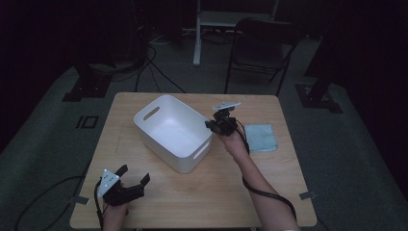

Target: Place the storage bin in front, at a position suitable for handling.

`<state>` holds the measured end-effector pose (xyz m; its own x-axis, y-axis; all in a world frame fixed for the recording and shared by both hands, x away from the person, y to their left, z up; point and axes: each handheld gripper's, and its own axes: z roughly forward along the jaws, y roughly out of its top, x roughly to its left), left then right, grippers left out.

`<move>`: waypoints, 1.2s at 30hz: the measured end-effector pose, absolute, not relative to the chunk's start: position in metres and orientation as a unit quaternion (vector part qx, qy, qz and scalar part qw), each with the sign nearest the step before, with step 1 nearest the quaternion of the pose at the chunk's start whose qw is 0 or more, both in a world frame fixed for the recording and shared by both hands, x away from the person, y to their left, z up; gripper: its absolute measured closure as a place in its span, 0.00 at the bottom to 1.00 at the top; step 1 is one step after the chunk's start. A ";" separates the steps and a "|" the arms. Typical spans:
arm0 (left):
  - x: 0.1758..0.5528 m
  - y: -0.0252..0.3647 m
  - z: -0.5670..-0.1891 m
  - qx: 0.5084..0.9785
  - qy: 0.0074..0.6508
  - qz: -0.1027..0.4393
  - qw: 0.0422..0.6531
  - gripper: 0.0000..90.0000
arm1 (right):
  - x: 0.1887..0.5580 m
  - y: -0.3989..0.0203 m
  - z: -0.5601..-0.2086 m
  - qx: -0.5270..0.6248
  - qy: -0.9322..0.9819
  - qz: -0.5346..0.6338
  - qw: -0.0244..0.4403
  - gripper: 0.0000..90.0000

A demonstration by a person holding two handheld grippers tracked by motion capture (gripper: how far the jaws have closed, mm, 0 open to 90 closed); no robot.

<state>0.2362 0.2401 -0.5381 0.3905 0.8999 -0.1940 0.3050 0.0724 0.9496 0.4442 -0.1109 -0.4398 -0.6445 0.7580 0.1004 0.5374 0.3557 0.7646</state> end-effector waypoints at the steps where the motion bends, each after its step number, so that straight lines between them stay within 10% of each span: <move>1: 0.236 0.240 -0.538 0.625 0.481 0.271 0.552 0.01 | 0.443 -0.112 -0.440 0.400 0.811 0.405 0.136 0.93; 36: 0.237 0.227 -0.536 0.681 0.470 0.225 0.514 0.01 | 0.393 -0.173 -0.443 0.395 0.809 0.420 0.112 0.93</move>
